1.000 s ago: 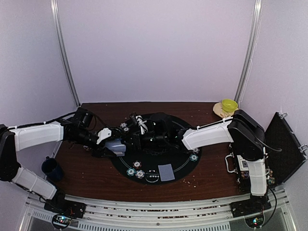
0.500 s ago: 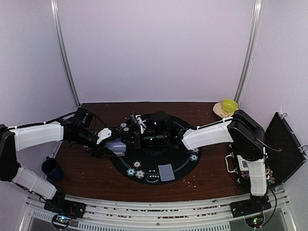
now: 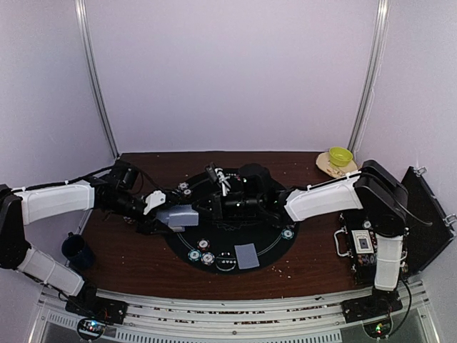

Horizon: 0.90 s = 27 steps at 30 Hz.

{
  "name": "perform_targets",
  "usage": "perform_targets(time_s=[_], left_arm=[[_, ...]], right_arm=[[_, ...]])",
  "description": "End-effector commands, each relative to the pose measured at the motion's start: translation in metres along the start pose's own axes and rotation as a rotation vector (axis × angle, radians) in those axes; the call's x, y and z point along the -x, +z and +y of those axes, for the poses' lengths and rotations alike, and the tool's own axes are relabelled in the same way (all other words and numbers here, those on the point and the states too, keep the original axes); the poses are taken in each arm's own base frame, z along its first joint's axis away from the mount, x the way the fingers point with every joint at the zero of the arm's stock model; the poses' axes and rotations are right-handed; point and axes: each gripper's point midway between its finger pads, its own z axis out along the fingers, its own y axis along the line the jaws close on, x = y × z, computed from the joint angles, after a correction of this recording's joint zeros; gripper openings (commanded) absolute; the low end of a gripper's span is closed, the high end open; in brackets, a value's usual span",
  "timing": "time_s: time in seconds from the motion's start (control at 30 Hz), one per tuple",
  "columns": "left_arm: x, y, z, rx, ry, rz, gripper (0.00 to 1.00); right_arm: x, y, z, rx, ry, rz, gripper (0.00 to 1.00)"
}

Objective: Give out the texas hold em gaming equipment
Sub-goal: Pick up the poker card from the face-down deck piles.

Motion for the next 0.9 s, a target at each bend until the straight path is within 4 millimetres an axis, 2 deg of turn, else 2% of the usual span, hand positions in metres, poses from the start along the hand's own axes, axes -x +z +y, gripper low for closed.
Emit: perform_targets(time_s=[0.0,0.17,0.27,0.37,0.5,0.7,0.87], left_arm=[[0.007,-0.001,0.002,0.009,0.030,-0.032,0.47],[0.007,-0.001,0.003,0.016,0.031,-0.028,0.47],[0.007,-0.002,0.004,0.018,0.031,-0.028,0.47],[0.007,-0.002,0.004,0.020,0.035,-0.028,0.47],[0.008,-0.004,0.003,0.022,0.041,-0.031,0.47],[0.010,-0.006,0.001,0.024,0.046,-0.037,0.47],[0.010,-0.007,0.001,0.022,0.049,-0.039,0.47]], right_arm=[[0.036,-0.032,0.012,0.021,-0.032,-0.101,0.00],[0.049,-0.061,0.004,-0.016,-0.035,-0.148,0.00],[0.055,-0.079,-0.009,-0.073,-0.041,-0.176,0.00],[0.053,-0.082,-0.026,-0.148,-0.058,-0.157,0.00],[0.046,-0.066,-0.042,-0.157,-0.059,-0.107,0.00],[0.029,-0.017,-0.062,-0.075,-0.029,-0.010,0.00],[0.018,0.021,-0.064,-0.004,-0.024,0.026,0.00]])
